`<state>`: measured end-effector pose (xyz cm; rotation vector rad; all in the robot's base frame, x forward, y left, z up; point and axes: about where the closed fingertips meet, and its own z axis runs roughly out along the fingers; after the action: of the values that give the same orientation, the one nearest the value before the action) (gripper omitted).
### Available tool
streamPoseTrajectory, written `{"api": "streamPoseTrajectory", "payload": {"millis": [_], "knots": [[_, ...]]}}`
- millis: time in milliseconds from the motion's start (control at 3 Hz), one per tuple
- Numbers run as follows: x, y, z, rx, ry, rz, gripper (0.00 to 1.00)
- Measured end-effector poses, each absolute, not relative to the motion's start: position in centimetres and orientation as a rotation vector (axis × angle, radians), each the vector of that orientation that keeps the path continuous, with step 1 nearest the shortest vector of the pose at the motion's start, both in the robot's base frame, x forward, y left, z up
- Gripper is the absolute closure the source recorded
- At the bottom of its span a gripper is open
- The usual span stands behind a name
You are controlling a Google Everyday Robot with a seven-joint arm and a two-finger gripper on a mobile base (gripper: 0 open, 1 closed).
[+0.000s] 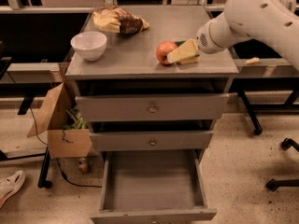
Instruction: Place sponge into bottom drawer
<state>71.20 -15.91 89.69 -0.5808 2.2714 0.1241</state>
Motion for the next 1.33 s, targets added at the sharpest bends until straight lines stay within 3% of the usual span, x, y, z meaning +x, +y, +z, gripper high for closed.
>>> {"api": "streamPoseTrajectory", "payload": {"millis": [1333], "knots": [[76.3,-17.8,85.5,-0.476,2.285,0.120,0.00]]}}
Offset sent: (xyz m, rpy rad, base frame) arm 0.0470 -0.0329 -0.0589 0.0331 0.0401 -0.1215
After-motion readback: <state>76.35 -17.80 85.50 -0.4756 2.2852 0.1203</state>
